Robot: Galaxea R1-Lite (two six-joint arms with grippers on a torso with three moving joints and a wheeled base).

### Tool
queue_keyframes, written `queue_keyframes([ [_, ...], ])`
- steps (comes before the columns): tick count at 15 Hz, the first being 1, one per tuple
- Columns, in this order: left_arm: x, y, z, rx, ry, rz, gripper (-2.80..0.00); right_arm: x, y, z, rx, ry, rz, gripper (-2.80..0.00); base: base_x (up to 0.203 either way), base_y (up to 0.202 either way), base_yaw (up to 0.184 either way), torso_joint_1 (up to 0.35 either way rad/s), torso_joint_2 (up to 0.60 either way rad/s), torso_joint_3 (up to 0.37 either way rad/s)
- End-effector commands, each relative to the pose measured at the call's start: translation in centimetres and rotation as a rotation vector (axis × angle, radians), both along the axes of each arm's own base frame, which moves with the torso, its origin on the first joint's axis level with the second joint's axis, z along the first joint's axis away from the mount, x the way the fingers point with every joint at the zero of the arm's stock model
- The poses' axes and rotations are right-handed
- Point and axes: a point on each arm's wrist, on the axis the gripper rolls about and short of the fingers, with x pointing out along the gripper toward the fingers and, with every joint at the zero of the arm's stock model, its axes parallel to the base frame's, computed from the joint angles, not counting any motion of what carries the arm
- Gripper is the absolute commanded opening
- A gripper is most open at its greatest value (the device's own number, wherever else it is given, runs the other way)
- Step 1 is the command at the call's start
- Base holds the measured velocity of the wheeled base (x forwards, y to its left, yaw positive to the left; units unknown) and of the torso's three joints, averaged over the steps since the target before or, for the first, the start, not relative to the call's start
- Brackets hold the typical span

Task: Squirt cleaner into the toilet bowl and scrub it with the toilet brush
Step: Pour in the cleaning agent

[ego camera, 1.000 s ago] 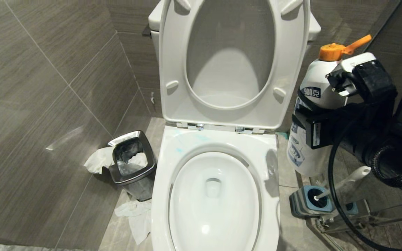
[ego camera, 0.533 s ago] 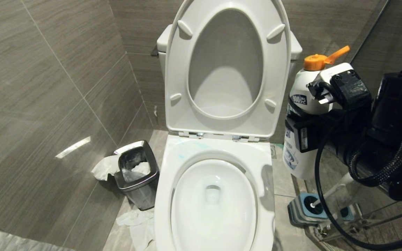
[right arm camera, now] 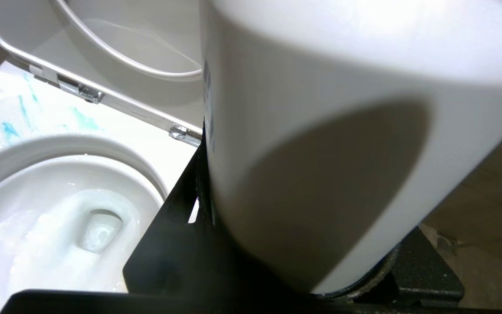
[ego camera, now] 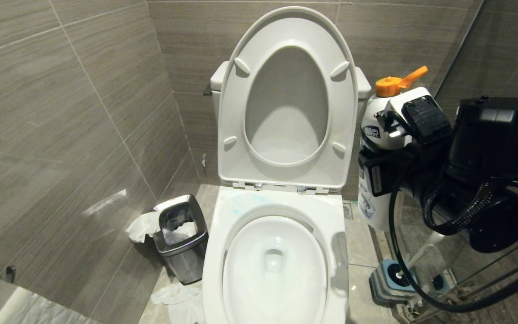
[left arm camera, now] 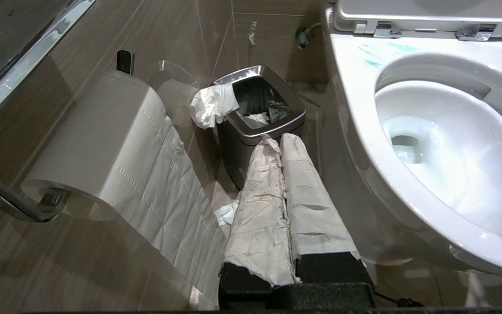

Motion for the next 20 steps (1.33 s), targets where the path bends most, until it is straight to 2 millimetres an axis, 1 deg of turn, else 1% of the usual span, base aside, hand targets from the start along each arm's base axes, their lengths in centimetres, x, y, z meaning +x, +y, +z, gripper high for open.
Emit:
queue_keyframes([
  [1, 0.0, 0.0, 0.0, 0.001, 0.003, 0.0, -2.8, 0.9, 0.7, -0.7, -0.019, 0.018, -0.01, -2.8, 0.0, 0.0, 0.0, 0.002, 0.0, 0.05],
  [5, 0.0, 0.0, 0.0, -0.001, 0.003, 0.0, -2.8, 2.4, 1.9, -1.0, -0.037, 0.02, -0.019, -2.8, 0.0, 0.0, 0.0, 0.003, 0.0, 0.007],
  [7, 0.0, 0.0, -0.1, -0.001, 0.005, 0.0, -2.8, 3.3, 2.6, -1.8, -0.082, 0.036, -0.024, -2.8, 0.0, 0.0, 0.0, 0.0, 0.0, 0.0],
  [9, 0.0, 0.0, -0.1, -0.001, 0.005, 0.0, -2.8, 4.0, 3.2, -2.6, -0.16, 0.05, -0.016, -2.8, 0.0, 0.0, 0.0, 0.0, 0.0, 0.0],
  [12, 0.0, 0.0, 0.0, 0.002, 0.003, 0.0, -2.8, 4.3, 4.1, -3.3, -0.259, 0.063, 0.01, -2.8, 0.0, 0.0, 0.0, 0.0, 0.0, 0.0],
  [16, 0.0, 0.0, -0.1, 0.008, 0.005, -0.003, -2.8, 4.7, 4.5, -4.4, -0.43, 0.086, 0.037, -2.8, 0.0, 0.0, 0.0, 0.0, 0.0, 0.0],
  [20, 0.0, 0.0, -0.1, 0.008, 0.005, -0.003, -2.8, 5.0, 4.8, -4.8, -0.636, 0.093, 0.045, -2.8, 0.0, 0.0, 0.0, 0.0, 0.0, 0.0],
])
